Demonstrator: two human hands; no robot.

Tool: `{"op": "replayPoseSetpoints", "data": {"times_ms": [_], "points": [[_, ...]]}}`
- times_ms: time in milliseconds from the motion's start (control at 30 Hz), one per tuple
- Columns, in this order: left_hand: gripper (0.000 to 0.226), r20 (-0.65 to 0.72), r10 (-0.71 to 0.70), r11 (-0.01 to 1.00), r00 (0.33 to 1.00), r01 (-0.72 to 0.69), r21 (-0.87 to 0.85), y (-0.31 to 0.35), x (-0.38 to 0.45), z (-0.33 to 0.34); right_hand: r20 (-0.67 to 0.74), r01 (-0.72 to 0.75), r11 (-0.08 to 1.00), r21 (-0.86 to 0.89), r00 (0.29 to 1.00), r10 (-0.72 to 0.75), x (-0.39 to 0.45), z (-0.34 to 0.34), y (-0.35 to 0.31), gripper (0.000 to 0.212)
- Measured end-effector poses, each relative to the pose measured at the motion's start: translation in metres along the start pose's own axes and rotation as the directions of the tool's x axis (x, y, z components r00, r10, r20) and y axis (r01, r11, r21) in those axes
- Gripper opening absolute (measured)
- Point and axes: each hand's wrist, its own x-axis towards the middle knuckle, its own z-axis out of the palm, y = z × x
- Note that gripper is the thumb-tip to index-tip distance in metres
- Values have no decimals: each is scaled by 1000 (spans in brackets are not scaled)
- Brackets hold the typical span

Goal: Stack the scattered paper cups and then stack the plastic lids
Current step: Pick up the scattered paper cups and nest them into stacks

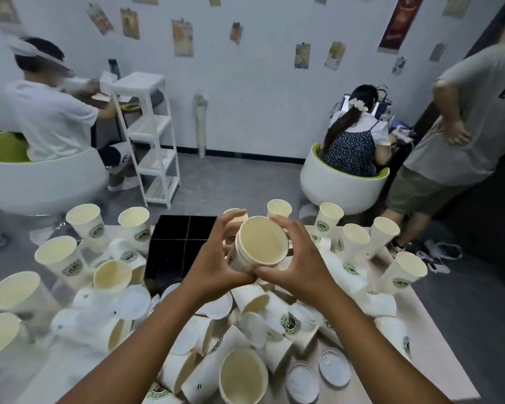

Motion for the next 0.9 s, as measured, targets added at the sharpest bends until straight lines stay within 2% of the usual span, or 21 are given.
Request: {"op": "replayPoseSetpoints", "data": {"times_ms": [100,200,333,600,767,900], "points": [[104,9,15,1000,1000,-15,22,-4,-11,-13,44,-59,993,99,997,55,-7,12,-2,83],[96,27,12,999,1000,-14,39,-1,-22,-21,51,-109,977,185,994,101,-16,17,-9,79],[90,42,21,1000,999,-21,-5,17,-38,-27,26,-89,987,137,996,86,-31,12,-26,83],[92,85,-10,996,996,17,-86,53,-82,-30,-8,-92,981,171,995,95,-81,-8,-60,82],[91,152,-43,994,987,58,-97,49,-108,-24,4,-141,972,186,990,143,-112,-4,-59,84],[92,228,-126,982,965,154,-110,30,-122,-18,44,-213,962,171,977,208,-127,10,-41,82]]}}
